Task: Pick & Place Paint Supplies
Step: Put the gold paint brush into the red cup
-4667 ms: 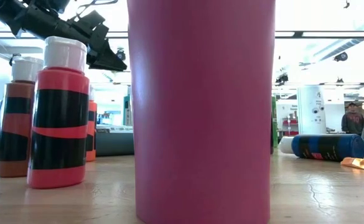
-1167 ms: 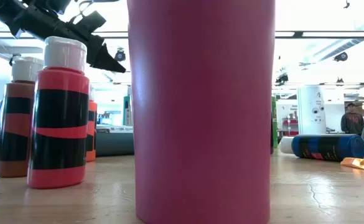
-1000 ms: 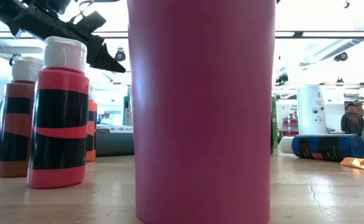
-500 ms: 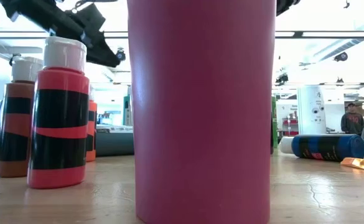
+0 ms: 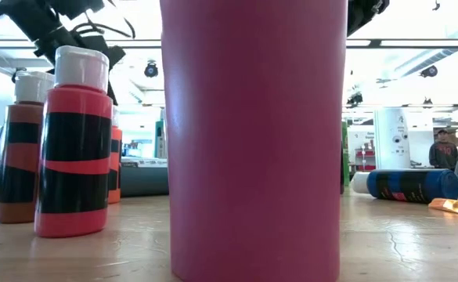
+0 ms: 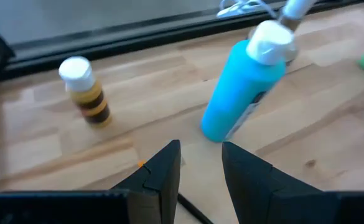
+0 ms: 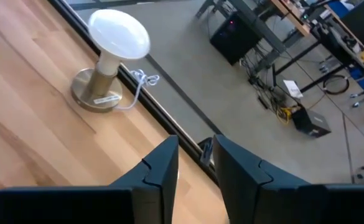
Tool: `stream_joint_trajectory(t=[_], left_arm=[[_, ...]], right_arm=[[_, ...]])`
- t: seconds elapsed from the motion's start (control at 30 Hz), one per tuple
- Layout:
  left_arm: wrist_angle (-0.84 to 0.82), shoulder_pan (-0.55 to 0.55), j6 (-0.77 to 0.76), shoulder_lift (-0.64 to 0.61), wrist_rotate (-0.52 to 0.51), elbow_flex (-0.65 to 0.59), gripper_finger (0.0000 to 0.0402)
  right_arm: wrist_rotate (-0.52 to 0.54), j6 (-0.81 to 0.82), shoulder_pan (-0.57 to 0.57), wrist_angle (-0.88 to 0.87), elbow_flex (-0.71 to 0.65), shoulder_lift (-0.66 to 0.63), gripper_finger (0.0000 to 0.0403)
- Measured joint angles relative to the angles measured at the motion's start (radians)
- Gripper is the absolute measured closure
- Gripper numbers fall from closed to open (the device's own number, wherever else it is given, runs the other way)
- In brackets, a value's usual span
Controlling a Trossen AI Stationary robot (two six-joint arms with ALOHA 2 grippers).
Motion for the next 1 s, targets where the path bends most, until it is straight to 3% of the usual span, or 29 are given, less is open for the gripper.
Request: stream_joint_trajectory(t=[0.13, 0.47, 0.77, 1.0], left_arm=[[-0.008, 0.011, -0.023, 0.033, 0.013, 0.000, 0.0265], [-0.090, 0.087, -0.159, 0.108, 0.097, -0.001, 0.0173], [-0.054, 0.143, -0.198, 0.204, 0.123, -0.001, 0.0180], [-0.033, 0.180, -0.212, 0.319, 0.135, -0.001, 0.0182]], right_arm=[[-0.005, 0.000, -0.030, 0.003, -0.035, -0.030, 0.0283], [-0.012, -0.001, -0.045, 0.040, -0.125, -0.144, 0.0255], [-0.059, -0.078, -0.046, 0.190, -0.214, -0.214, 0.0279], [-0.081, -0.084, -0.046, 0.203, -0.244, -0.226, 0.0297]])
